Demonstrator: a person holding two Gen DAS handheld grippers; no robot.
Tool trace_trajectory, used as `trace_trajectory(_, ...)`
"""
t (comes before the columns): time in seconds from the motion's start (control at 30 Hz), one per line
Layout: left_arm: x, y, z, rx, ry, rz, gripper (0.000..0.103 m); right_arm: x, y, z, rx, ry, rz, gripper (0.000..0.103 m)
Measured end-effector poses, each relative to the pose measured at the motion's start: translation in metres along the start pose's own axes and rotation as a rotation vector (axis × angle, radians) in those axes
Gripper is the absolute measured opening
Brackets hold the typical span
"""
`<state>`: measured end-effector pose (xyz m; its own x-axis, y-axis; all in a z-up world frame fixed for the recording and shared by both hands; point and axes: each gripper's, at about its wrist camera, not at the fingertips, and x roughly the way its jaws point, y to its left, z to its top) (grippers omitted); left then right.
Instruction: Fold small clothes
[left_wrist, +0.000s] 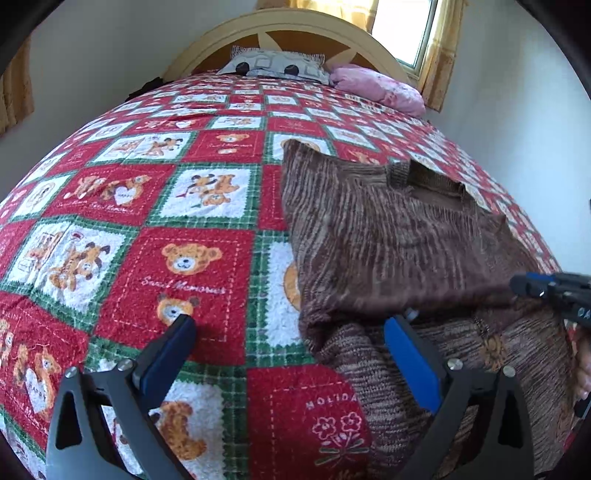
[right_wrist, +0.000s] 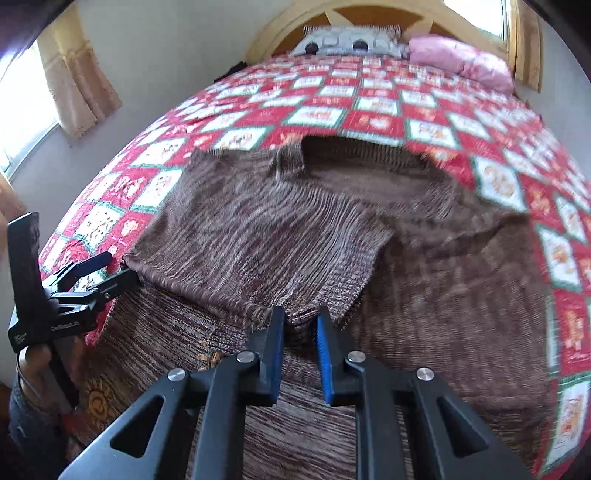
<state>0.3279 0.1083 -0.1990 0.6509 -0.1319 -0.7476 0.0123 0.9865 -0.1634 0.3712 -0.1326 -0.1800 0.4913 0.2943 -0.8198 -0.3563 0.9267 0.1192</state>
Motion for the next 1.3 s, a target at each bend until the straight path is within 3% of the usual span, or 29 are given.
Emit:
trace_trajectory(0.1,0.0,-0.002,0.0,0.013,0.004,0.003,0.103,0.01,0.0,0.002,-0.055,0.011,-0.017,0.018)
trace_trajectory(0.17,0.001,-0.004,-0.001,0.023,0.012,0.012,0.103,0.018,0.002,-0.002,-0.077,0.029,-0.02,0.027)
trace_trajectory(0.27,0.001,-0.006,-0.002,0.041,0.018,0.003,0.101,0.013,0.003,-0.007,-0.063,0.019,-0.014,0.029)
trace_trajectory(0.4,-0.004,-0.003,-0.003,0.038,0.006,-0.124,0.086,-0.011,0.0,-0.023,-0.046,-0.024,-0.007,0.046)
trace_trajectory(0.47,-0.003,-0.002,-0.002,0.027,0.017,-0.148,0.083,-0.028,-0.002,-0.037,-0.047,-0.049,-0.003,0.048)
trace_trajectory(0.63,-0.006,0.009,0.0,-0.031,0.029,-0.193,0.062,-0.062,-0.008,-0.073,-0.056,-0.095,-0.011,0.048)
trace_trajectory(0.77,-0.003,0.006,0.001,-0.012,0.053,-0.15,0.023,-0.078,-0.011,-0.099,-0.049,-0.119,0.003,0.048)
trace_trajectory(0.83,-0.003,-0.001,0.003,0.038,0.068,-0.131,0.013,-0.081,-0.012,-0.108,-0.045,-0.123,0.004,0.048)
trace_trajectory(0.97,-0.014,0.0,0.013,0.06,0.073,-0.111,0.011,-0.088,-0.014,-0.118,-0.043,-0.143,0.009,0.048)
trace_trajectory(1.13,-0.022,-0.019,0.022,0.195,0.063,-0.021,0.011,-0.085,-0.017,-0.128,-0.036,-0.135,0.014,0.048)
trace_trajectory(1.23,-0.004,-0.028,0.015,0.3,0.1,0.08,0.02,-0.075,-0.02,-0.136,-0.029,-0.1,0.002,0.048)
trace_trajectory(1.27,0.003,-0.027,0.009,0.333,0.114,0.127,0.028,-0.073,-0.021,-0.138,-0.023,-0.092,0.001,0.048)
trace_trajectory(1.3,0.001,-0.026,0.005,0.351,0.081,0.142,0.031,-0.073,-0.021,-0.141,-0.017,-0.088,0.001,0.048)
